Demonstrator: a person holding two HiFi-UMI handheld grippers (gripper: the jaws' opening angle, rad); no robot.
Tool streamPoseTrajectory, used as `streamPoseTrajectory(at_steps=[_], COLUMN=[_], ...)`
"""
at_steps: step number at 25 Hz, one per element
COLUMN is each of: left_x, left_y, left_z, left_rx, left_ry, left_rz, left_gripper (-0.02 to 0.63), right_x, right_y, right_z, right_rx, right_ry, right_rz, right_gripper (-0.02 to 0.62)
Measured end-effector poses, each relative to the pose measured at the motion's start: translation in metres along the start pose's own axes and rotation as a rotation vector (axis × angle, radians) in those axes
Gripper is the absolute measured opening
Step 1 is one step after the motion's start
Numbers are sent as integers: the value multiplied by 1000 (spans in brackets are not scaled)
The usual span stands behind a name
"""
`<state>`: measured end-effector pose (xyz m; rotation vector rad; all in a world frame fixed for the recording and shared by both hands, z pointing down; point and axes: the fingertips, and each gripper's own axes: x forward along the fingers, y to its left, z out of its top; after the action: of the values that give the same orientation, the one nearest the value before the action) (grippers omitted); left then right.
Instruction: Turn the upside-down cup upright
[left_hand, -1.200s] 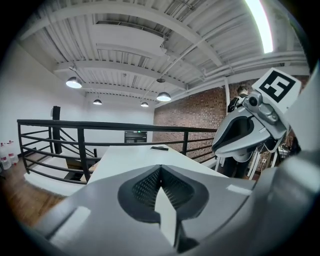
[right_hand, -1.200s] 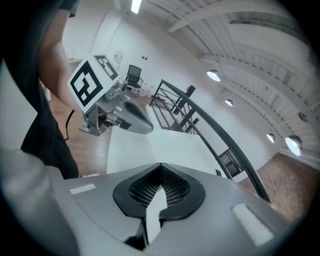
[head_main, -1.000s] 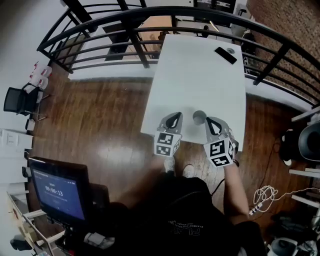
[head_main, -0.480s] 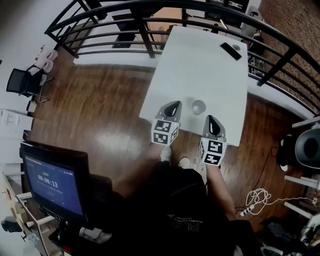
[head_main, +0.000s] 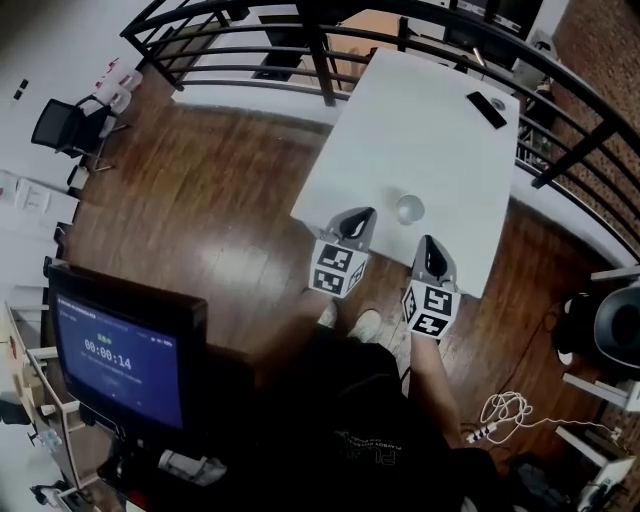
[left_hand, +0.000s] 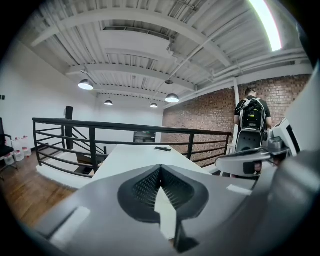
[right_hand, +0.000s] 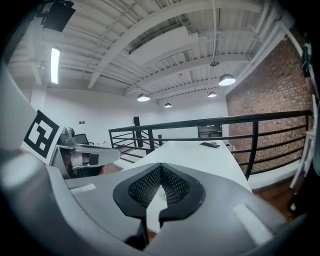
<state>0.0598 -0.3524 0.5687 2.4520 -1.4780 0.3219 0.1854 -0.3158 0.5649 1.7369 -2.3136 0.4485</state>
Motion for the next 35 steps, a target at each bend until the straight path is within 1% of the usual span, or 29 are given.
streamPoseTrajectory(at_steps=[8,11,15,17,19,22,24,27,30,32,35], left_x=[-16,-31,-64,-83,-98,-106,-107,-114,-144,-164,-186], left_y=[1,1,7,13,19,24,24,29,34,28,19], left_z=[-14,-21,-27,-32,-36,-39,-41,-38,-30,-17,-4], left_rx=[3,3,4,-2,-3,3,-3,-38,-59,-43,12], left_ry=[5,0,-9,-10,-14,-30,-37,-59,-100,-132,-163], left_rz=[-21,-46,-65,-69,-72,-76,-81,-89,-104,-118,-117], left_gripper=[0,0,0,0,0,0,0,0,0,0,0], right_x=[-11,-21,-42,-54,-60,-59,-58,-58,-78,-96,-114], right_y=[19,28,48,65,83,98,102,114,141,153,164], right_z=[-17,-26,-31,-31,-29,-26,-27,-37,-49,-46,-45], right_rx=[-18,-2,-22,-32,-55,-73,-68,-63,-58,-56,-50], right_ry=[9,22,22,1,-42,-98,-110,-105,-102,-112,-130], right_rz=[7,-29,-78,-77,-57,-37,-28,-20,-31,-40,-33], right_gripper=[12,12,12,12,12,12,12,13,14,14,14])
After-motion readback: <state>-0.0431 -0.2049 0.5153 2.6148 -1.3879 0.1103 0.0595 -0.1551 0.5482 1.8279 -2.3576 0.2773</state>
